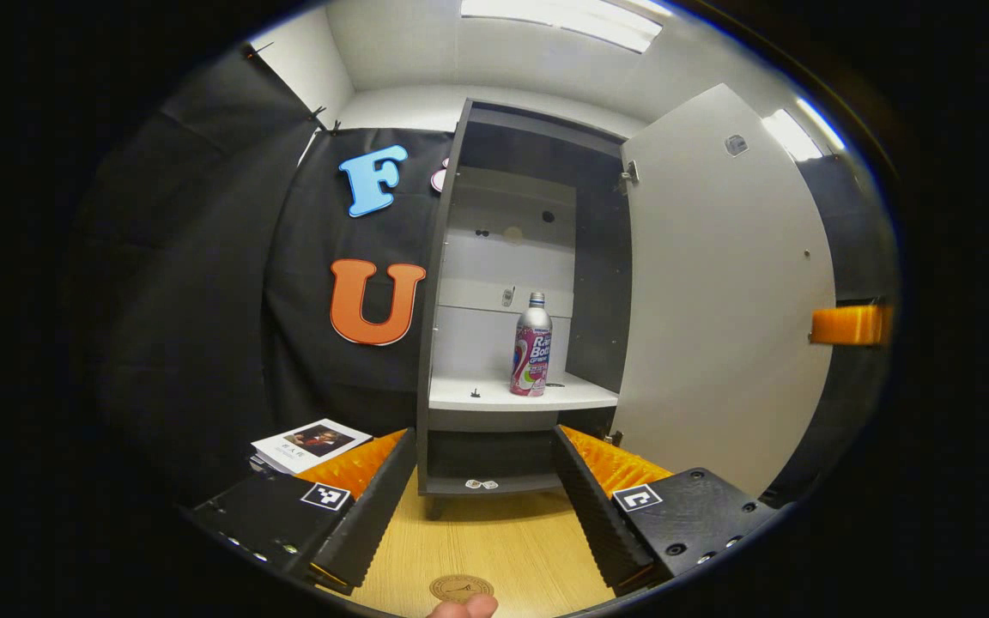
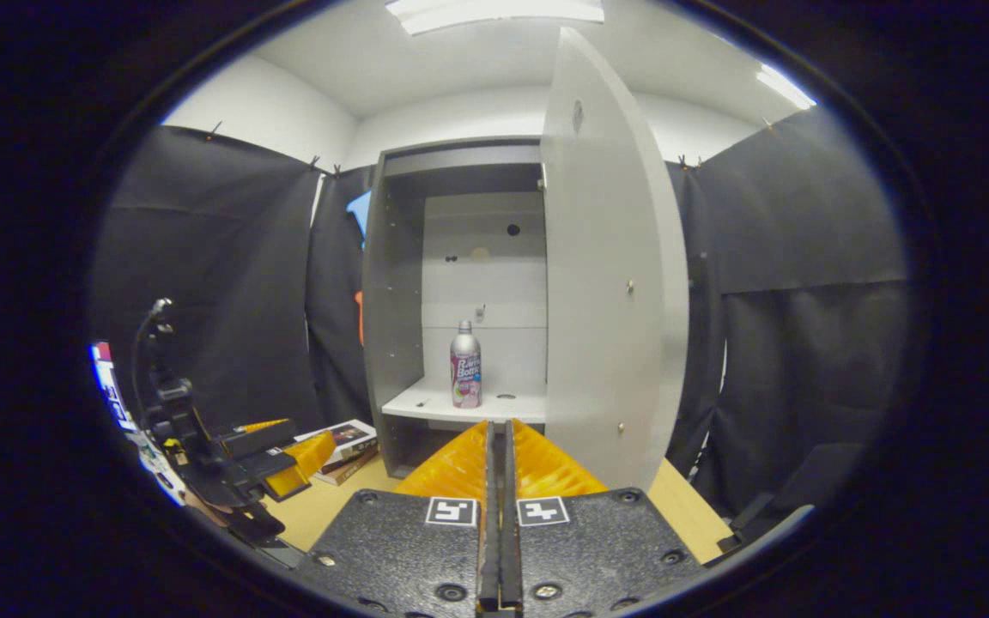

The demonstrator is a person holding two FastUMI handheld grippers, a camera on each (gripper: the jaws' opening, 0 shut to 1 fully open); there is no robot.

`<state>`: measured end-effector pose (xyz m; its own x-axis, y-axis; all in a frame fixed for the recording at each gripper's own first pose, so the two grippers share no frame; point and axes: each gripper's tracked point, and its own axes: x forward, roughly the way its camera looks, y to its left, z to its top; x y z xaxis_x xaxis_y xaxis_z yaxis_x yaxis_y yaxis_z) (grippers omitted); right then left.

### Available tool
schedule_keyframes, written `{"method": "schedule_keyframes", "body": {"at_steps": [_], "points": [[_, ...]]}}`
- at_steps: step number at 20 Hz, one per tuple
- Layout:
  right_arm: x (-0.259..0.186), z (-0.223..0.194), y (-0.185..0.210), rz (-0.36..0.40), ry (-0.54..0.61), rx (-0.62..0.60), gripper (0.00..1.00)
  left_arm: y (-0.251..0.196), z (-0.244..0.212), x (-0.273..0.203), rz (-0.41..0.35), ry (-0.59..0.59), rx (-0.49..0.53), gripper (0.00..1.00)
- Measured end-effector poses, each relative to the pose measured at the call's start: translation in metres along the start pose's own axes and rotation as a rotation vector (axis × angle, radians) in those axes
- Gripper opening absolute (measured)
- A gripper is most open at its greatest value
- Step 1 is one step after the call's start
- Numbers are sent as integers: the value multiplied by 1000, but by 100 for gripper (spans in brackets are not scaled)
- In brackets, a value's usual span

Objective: Open the cabinet door with the right hand, grasp the bottle in the cabinet with the left hand and place it on the coaster, then close the cabinet door with the right hand.

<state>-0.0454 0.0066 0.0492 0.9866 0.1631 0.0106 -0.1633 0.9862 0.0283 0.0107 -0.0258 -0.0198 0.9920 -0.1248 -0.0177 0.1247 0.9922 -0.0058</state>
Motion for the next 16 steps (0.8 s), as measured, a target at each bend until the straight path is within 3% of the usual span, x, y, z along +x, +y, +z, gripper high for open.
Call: {"method": "schedule_keyframes", "body": {"at_steps": [4,6,9,13,16], "points": [[29,-38,-13,-18,27,61,6,4,5,0,23,-12,25,95],[38,-48,-15,-13,32,75,14,5,5,2,31,-16,29,95],[45,-49,-11,-5,14,59,46,3,3,4,32,-12,29,95],[38,-27,-8,-9,-62,28,66,-3,3,12,23,-9,35,95],[30,-23,4,-10,-82,-34,90,-13,8,24,-4,-16,32,95]]}}
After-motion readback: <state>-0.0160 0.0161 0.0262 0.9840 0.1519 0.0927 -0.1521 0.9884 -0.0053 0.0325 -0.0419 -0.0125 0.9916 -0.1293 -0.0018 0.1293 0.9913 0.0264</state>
